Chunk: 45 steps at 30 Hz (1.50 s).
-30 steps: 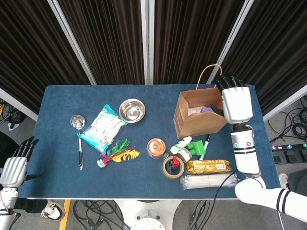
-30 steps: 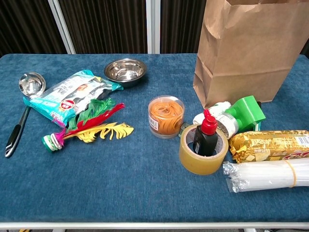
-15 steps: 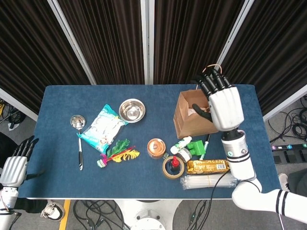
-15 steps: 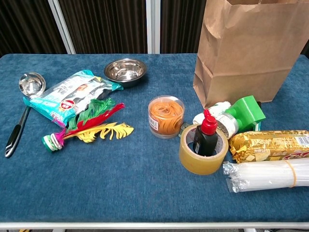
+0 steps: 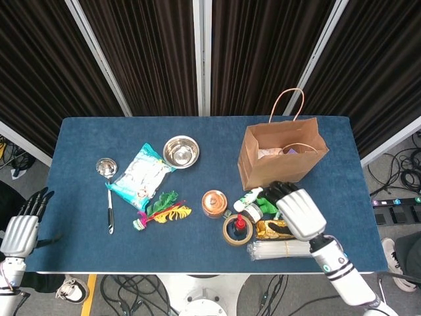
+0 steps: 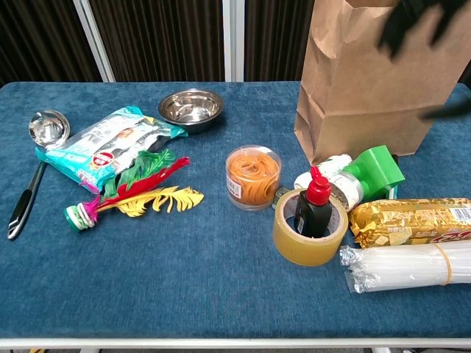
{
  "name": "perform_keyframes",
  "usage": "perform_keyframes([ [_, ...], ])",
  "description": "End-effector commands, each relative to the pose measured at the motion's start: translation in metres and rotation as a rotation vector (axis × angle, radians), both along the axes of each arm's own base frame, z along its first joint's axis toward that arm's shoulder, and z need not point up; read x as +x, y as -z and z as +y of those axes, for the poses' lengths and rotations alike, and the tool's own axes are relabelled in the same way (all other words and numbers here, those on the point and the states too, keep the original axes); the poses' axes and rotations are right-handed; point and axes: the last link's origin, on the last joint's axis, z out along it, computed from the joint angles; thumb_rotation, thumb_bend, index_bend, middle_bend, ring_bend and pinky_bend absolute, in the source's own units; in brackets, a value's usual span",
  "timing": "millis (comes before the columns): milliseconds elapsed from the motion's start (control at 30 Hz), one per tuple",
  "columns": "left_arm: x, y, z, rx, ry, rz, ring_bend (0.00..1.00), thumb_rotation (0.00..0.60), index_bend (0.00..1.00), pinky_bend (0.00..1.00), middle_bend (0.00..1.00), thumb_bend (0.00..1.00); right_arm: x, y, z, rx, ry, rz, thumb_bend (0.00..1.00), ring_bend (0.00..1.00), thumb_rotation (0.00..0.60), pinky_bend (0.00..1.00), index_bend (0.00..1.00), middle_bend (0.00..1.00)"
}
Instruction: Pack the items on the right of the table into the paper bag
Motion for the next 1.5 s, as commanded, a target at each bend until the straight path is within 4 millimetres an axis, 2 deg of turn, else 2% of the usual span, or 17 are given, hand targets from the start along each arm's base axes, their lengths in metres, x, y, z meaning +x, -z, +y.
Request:
perform_keyframes([
  [33, 0.001, 0.001, 0.000, 0.000, 0.004, -0.002, 0.02, 0.600, 0.08, 0.16, 0.12, 0.17, -0.030, 0.001, 0.022, 0.079, 0.100, 0.101, 0.00, 0.27, 0.600, 0.38, 0.37, 0.39],
  [267, 0.004, 0.003, 0.002, 0.012, 0.018, 0.003, 0.02, 0.600, 0.08, 0.16, 0.12, 0.17, -0.068, 0.016, 0.049, 0.169, 0.155, 0.209, 0.00, 0.27, 0.600, 0.38, 0.37, 0.39],
  [567, 0.006, 0.005, 0.003, 0.026, 0.029, 0.010, 0.02, 0.600, 0.08, 0.15, 0.12, 0.17, -0.099, 0.043, 0.058, 0.171, 0.102, 0.283, 0.00, 0.27, 0.600, 0.38, 0.38, 0.38],
  [1000, 0.003, 0.007, 0.001, 0.035, 0.029, 0.015, 0.02, 0.600, 0.08, 0.15, 0.12, 0.17, -0.131, 0.080, 0.076, 0.070, -0.023, 0.345, 0.00, 0.24, 0.600, 0.35, 0.39, 0.32],
  [1500, -0.002, 0.005, -0.003, 0.056, 0.039, 0.000, 0.02, 0.600, 0.08, 0.15, 0.12, 0.17, -0.150, 0.092, 0.077, -0.017, -0.012, 0.282, 0.00, 0.24, 0.600, 0.35, 0.39, 0.32],
])
